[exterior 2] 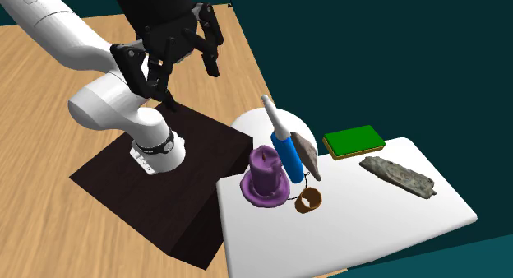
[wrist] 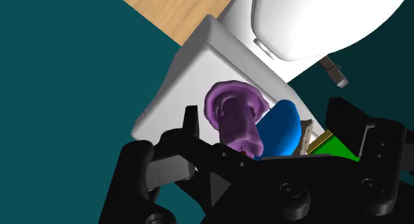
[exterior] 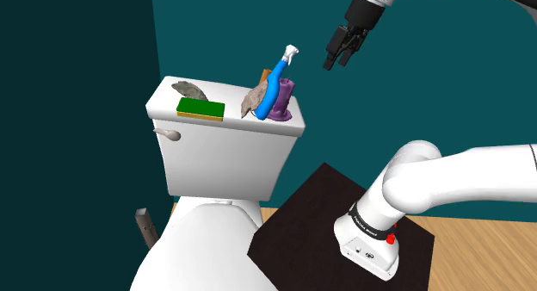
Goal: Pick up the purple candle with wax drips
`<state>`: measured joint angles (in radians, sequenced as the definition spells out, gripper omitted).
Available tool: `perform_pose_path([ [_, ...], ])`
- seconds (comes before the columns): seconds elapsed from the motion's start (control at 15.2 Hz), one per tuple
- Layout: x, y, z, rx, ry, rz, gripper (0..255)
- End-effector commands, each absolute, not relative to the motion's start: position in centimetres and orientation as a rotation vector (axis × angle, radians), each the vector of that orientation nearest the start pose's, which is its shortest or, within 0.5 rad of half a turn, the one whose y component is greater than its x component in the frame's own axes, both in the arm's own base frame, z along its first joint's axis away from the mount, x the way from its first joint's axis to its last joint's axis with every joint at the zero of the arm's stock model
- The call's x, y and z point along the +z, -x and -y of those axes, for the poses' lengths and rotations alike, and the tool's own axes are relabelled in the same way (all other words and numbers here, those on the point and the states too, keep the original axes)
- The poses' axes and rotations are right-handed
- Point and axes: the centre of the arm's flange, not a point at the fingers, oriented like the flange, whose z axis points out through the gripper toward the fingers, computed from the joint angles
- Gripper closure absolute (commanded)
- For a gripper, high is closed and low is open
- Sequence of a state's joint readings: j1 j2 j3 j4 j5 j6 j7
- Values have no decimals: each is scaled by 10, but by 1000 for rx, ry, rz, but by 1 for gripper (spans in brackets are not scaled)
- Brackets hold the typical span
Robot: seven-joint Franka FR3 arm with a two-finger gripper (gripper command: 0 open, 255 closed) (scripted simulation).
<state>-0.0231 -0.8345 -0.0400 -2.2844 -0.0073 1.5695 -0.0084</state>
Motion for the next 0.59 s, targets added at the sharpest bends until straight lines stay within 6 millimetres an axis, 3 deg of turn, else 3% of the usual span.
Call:
perform_pose_path([
  [0.0,639,-292,24,-187,3116,-68,0],
  [0.53,575,-381,25,-137,3133,264,0],
])
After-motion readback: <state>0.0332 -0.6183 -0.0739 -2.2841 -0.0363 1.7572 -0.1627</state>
